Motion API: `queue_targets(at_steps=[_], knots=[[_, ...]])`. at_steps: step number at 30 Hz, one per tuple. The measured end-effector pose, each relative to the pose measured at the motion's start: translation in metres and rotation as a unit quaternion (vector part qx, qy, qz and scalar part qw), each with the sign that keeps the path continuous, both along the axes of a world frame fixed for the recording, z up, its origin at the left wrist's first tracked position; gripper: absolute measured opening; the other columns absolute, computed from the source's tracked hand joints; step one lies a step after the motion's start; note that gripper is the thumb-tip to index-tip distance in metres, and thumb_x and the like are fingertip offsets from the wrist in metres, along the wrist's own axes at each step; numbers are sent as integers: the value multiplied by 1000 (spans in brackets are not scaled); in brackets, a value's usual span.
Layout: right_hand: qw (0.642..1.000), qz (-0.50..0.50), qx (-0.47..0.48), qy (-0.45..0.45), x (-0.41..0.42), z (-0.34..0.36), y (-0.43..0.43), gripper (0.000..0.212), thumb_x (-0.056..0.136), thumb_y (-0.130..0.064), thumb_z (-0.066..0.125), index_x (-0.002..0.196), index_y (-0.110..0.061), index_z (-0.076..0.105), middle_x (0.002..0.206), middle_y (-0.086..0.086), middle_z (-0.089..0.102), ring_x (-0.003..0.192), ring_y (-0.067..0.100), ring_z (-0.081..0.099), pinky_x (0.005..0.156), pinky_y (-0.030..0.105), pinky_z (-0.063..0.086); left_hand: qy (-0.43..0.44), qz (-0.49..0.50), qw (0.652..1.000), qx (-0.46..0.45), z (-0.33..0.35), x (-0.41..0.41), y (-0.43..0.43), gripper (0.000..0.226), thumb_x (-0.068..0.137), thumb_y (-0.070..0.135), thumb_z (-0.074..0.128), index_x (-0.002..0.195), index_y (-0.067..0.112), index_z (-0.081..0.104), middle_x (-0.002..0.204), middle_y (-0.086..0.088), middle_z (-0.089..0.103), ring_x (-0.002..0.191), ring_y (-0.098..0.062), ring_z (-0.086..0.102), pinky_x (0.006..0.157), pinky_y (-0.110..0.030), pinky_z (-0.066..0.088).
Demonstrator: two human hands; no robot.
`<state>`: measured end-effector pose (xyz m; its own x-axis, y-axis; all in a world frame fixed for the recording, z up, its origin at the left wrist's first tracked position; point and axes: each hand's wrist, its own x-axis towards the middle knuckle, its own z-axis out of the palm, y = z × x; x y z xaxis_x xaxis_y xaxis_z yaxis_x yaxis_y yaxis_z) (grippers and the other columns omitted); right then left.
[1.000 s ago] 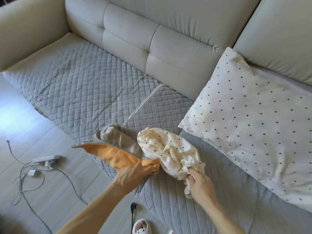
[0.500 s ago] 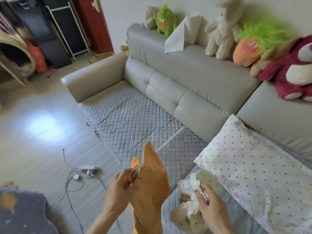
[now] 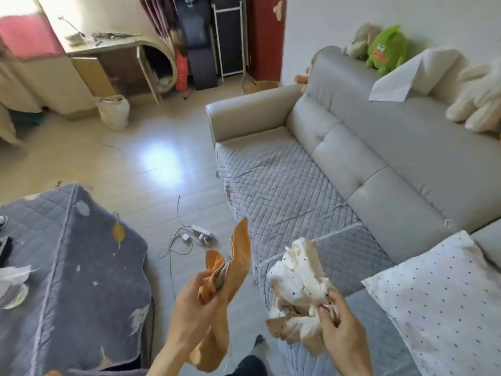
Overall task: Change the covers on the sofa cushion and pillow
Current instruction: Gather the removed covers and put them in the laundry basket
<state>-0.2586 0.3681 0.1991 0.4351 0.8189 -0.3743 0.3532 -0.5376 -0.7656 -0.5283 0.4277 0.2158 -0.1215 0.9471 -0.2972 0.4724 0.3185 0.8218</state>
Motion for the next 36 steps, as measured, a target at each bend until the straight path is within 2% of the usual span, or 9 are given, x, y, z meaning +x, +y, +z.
queue_targets(at_steps=[4,8,12,16,18,23,26,32,36], knots=[[999,39,-2,2,-18,-3,22,25,95,-24,61,118,-33,62,108,-8,68,98,15,61,83,28,42,-14,82,996,-29,-3,-28,-11,27,78,39,76,101,46,64,88,14,72,83,-4,68,76,-32,53],[997,80,4,6,-39,-2,75,24,95,-23,62,116,-34,63,102,-15,66,97,13,60,82,26,40,-2,163,986,-41,-6,-59,11,28,82,23,72,99,43,63,87,11,70,87,-5,64,73,-28,48],[993,117,0,-4,-68,-9,149,33,94,-25,64,125,-34,62,111,-19,62,102,8,57,88,24,39,16,219,974,-64,-19,-96,61,30,81,30,73,102,47,61,91,11,69,91,-7,62,79,-35,49],[986,167,1,-27,-106,-16,243,31,93,-20,64,120,-34,64,93,-27,61,89,7,59,77,24,41,2,232,970,-73,-27,-126,144,27,81,26,72,99,43,62,90,9,69,88,-7,63,81,-38,51],[982,188,-6,-33,-124,-13,290,28,94,-19,63,118,-34,63,89,-25,61,87,7,61,71,21,40,-2,225,972,-75,-27,-141,188,25,81,25,71,99,41,62,89,8,70,86,-8,64,81,-38,52],[983,181,-18,-33,-162,-2,392,35,93,-25,65,127,-31,62,106,-9,68,95,11,60,82,23,40,-13,226,972,-63,-18,-175,291,30,80,27,70,102,45,61,86,11,70,86,-7,64,78,-36,53],[981,187,-27,-36,-177,-1,446,40,94,-28,63,133,-34,59,113,-6,69,99,13,60,86,25,41,-21,227,972,-64,-17,-188,345,31,80,31,71,105,46,60,88,12,70,86,-7,65,78,-36,55],[984,171,-49,-24,-209,-16,573,30,91,-26,67,121,-29,66,88,-6,67,82,12,57,78,24,39,-22,261,962,-75,-28,-211,470,32,81,31,71,102,50,57,84,12,71,83,-5,65,76,-36,53],[978,200,-56,-21,-231,-31,680,29,92,-28,65,121,-29,66,92,-8,67,96,17,63,81,24,40,-15,274,959,-67,-35,-221,578,31,81,26,70,98,49,57,86,11,70,85,-5,63,78,-37,54]])
